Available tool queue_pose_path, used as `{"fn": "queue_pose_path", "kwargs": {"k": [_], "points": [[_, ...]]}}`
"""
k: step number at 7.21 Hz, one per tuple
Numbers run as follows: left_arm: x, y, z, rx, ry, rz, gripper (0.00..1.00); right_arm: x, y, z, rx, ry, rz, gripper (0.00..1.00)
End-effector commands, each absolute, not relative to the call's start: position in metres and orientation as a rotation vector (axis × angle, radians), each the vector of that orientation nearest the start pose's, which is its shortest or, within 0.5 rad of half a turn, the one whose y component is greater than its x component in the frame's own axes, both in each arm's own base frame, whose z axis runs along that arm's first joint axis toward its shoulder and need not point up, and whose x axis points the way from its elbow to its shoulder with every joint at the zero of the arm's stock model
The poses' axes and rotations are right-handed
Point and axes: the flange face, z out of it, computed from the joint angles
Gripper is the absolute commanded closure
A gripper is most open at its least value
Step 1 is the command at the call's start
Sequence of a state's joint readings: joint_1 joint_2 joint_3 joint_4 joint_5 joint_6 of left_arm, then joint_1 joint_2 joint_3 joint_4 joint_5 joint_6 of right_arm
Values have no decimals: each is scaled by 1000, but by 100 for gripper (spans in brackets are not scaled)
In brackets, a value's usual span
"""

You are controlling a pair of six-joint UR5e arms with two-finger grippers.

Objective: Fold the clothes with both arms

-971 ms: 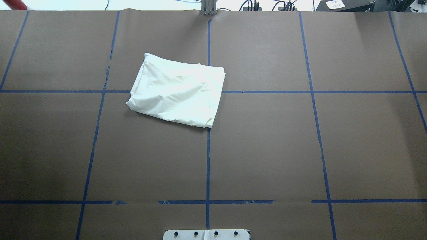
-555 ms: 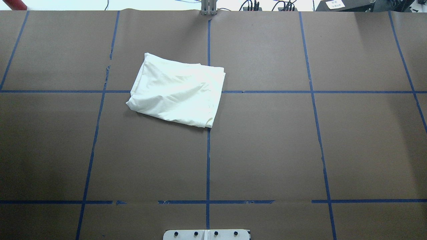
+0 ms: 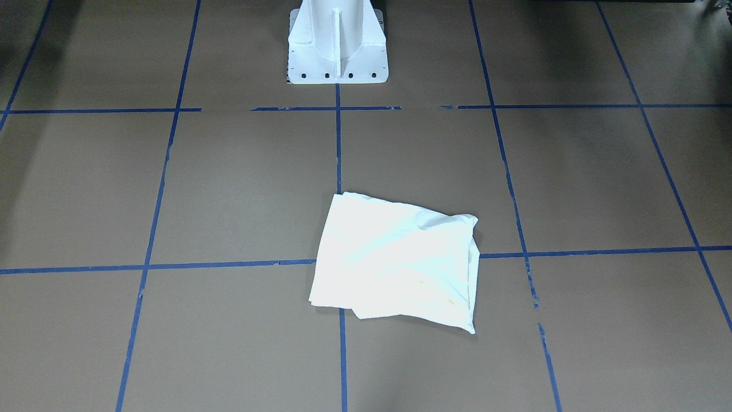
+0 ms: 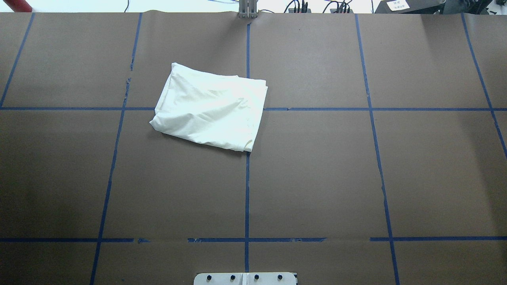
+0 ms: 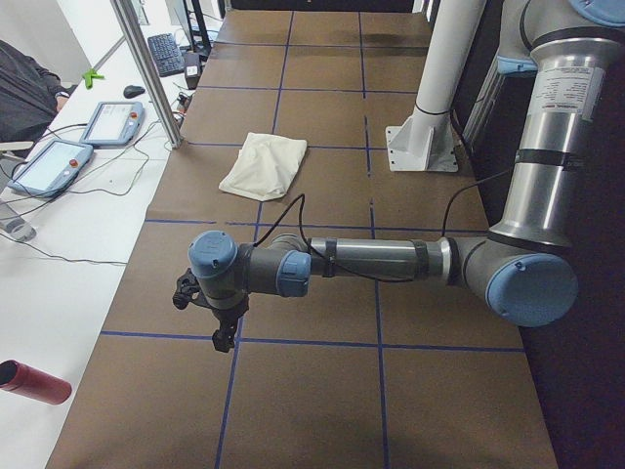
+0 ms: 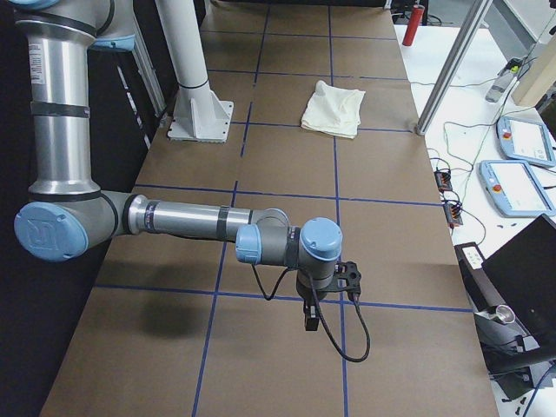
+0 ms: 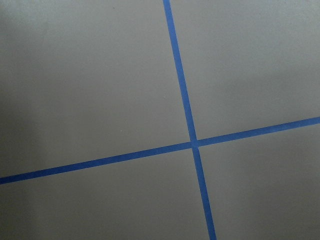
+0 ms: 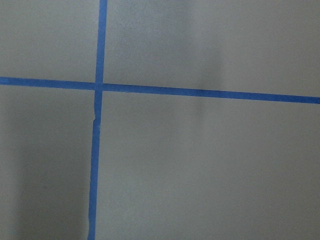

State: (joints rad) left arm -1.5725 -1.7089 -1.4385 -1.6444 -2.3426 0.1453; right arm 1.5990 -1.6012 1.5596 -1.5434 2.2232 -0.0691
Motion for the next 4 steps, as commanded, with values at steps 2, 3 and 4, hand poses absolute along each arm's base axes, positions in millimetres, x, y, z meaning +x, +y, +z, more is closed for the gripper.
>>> {"fn": "queue_pose_path", "kwargs": {"k": [2, 3, 4], "points": [[-65, -556, 643, 135, 764, 167, 0, 86, -475, 685, 17, -653, -35, 0], [-65, -557, 643, 137, 763, 169, 0, 85, -474, 686, 13, -654, -35, 0], [-65, -556, 643, 135, 763, 169, 0, 85, -472, 689, 7, -654, -33, 0]]}}
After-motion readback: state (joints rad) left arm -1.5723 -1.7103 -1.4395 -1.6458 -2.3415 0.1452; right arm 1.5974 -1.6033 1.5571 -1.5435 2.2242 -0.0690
